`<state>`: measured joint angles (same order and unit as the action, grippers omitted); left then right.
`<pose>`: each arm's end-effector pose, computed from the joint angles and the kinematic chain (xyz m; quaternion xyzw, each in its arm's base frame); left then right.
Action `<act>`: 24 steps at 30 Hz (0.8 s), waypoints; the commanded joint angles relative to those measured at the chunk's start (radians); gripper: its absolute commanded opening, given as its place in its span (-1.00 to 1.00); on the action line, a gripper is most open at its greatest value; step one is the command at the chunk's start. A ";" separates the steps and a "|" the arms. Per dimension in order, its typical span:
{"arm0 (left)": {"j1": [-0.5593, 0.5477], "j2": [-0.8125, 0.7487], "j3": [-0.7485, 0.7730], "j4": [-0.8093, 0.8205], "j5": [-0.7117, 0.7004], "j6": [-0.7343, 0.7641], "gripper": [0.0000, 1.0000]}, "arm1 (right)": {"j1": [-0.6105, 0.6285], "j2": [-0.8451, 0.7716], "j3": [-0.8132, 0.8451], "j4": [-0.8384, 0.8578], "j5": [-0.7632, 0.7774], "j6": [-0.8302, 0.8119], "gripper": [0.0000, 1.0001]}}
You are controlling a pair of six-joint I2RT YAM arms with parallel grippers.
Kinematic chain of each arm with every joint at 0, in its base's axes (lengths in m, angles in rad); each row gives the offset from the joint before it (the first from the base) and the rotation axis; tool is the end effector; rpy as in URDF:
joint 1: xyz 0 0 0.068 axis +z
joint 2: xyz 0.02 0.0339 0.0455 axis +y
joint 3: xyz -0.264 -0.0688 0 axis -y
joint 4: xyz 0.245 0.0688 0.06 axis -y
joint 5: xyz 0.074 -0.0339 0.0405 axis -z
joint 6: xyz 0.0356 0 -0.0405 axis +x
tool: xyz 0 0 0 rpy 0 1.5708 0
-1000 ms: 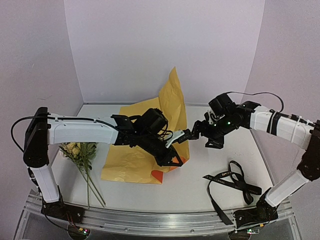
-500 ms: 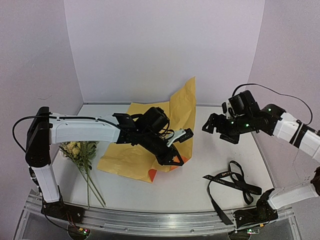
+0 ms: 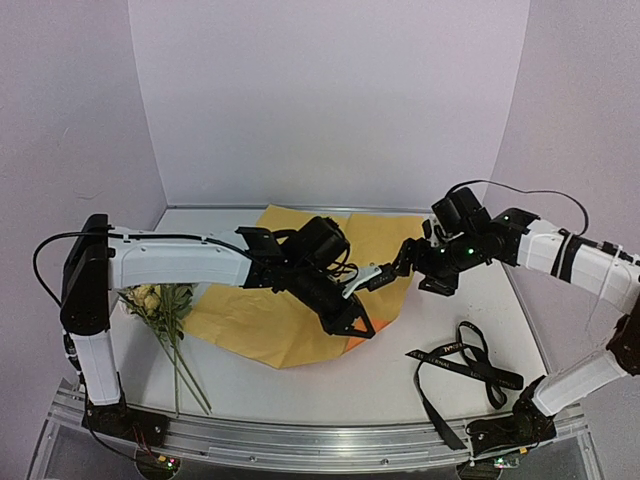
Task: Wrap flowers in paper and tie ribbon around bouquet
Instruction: Unfold the folded wrapping paper at the center of the board.
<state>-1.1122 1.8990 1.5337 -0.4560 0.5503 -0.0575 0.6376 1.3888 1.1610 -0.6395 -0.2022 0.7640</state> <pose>0.1721 -0.3906 0.2555 0.5366 0.7239 -0.4053 0.1541 0.2327 0.1813 0.2932 0.0243 0.9343 0.2935 0.2009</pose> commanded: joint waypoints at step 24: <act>-0.067 -0.078 -0.259 0.109 0.090 -0.067 -0.90 | 0.019 0.229 -0.427 0.569 0.054 0.447 0.04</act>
<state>-1.1793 1.8792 1.2816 -0.4015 0.6287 -0.1116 0.6476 1.5844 0.7552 -0.2227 -0.1732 1.1213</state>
